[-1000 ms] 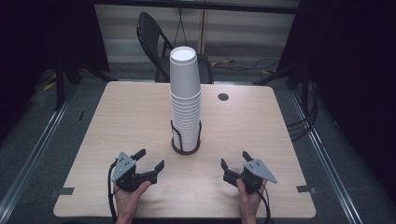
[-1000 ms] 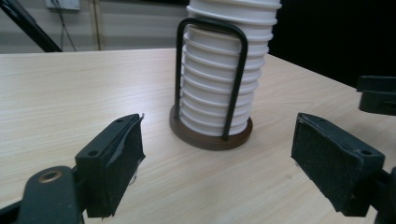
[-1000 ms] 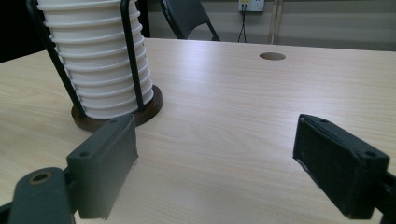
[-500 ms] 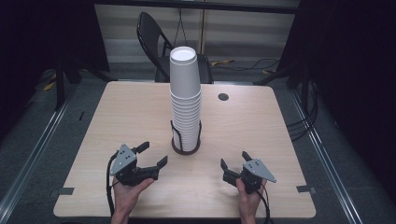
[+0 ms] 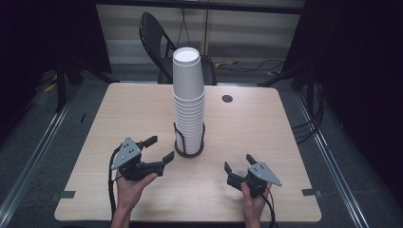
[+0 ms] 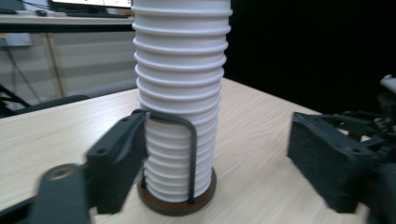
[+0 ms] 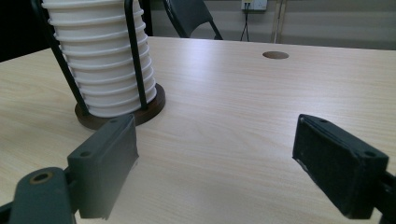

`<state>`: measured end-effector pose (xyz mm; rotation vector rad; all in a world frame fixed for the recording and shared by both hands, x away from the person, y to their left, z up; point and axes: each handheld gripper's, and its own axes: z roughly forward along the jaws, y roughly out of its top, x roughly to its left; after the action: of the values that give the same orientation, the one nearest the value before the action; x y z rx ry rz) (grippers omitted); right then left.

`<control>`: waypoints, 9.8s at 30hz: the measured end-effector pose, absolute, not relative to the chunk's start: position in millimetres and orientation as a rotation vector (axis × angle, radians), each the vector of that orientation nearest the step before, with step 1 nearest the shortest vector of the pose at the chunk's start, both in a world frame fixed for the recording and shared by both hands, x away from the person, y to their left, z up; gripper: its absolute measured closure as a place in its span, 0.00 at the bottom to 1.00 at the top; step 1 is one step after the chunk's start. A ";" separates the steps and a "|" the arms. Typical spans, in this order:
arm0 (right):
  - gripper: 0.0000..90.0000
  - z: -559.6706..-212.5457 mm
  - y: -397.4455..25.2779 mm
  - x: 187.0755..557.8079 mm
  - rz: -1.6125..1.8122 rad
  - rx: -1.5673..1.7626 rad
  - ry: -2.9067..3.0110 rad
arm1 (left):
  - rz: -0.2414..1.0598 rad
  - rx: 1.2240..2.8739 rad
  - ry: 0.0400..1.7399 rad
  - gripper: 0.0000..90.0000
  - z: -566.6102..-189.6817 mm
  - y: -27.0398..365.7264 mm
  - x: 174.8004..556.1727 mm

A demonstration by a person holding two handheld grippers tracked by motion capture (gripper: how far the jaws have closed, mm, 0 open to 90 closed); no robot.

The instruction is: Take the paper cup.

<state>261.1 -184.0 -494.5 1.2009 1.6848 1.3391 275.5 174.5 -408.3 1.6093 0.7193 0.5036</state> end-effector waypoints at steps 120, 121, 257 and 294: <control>0.18 -494.5 -186.1 261.4 1.368 1.207 1.698 | 0.535 1.767 0.607 0.12 -255.6 100.1 399.6; 0.18 -494.6 -186.1 261.5 1.368 1.208 1.696 | 0.540 1.769 0.606 0.12 -255.4 100.1 399.5; 0.18 -494.5 -185.7 261.6 1.364 1.207 1.703 | 0.555 1.542 0.743 0.13 -293.1 198.7 348.4; 0.19 -494.0 -140.6 246.9 1.397 1.061 1.871 | 0.441 1.623 0.879 0.13 -391.2 183.4 305.0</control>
<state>246.9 -140.6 -494.0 1.0611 1.8714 1.3972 305.0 183.4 -391.2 1.6229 0.8792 0.4408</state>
